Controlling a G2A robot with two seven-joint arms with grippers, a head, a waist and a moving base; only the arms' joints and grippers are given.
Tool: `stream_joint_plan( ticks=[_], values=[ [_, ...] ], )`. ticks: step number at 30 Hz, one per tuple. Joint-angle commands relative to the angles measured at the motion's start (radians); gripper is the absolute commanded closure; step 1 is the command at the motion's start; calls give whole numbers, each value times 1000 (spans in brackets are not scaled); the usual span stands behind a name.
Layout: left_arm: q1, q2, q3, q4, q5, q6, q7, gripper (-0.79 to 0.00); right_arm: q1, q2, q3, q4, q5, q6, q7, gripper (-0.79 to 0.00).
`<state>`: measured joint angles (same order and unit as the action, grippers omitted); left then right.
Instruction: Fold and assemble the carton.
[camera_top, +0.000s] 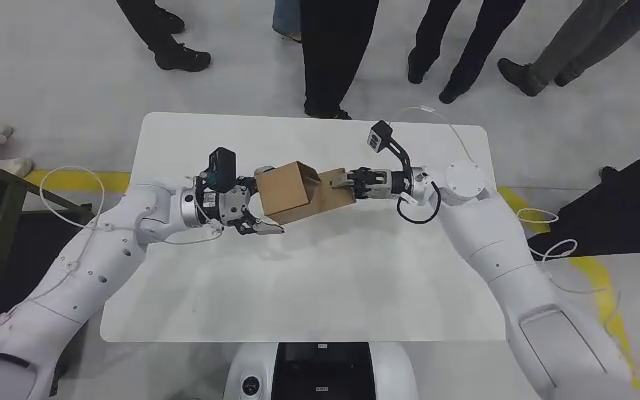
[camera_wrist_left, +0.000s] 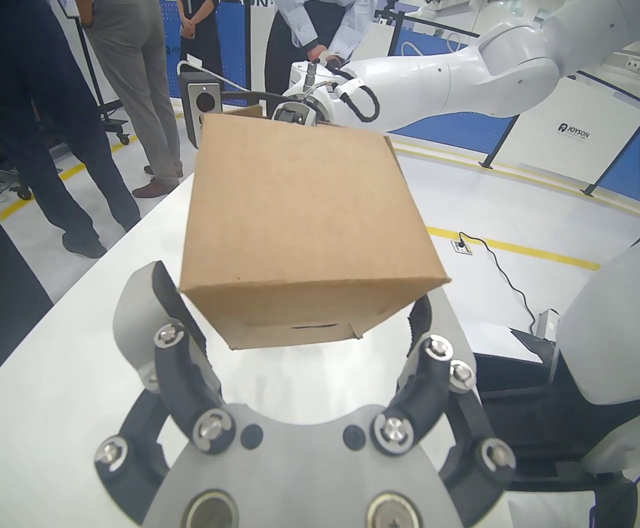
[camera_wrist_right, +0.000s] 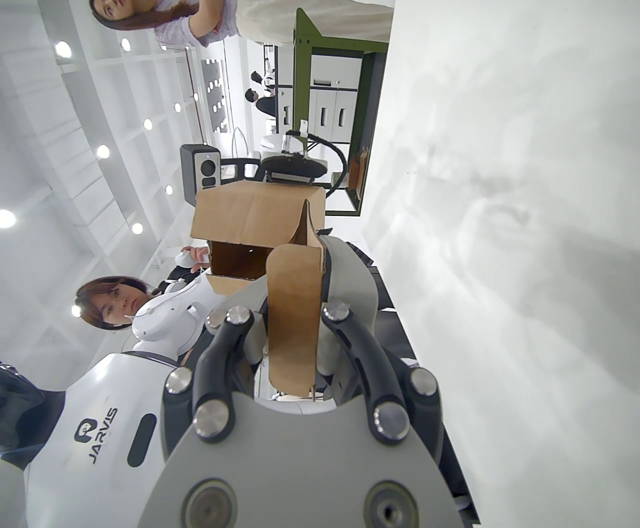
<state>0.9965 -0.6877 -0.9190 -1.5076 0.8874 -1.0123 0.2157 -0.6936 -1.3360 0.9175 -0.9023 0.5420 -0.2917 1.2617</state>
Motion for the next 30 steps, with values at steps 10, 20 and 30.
stream_joint_plan(
  ticks=[10, 20, 30],
  values=[
    [-17, 23, 25, 21, 47, 0, 135, -770, 21, -16, -15, 33, 15, -4, -2, 0],
    [-49, 37, 70, 39, 6, 0, 139, -690, 25, -21, -15, 27, -3, -34, -19, 0],
    [-83, 43, 112, 50, -48, 0, 101, -671, 18, -21, -6, 12, -12, -39, -24, 0]
  ],
)
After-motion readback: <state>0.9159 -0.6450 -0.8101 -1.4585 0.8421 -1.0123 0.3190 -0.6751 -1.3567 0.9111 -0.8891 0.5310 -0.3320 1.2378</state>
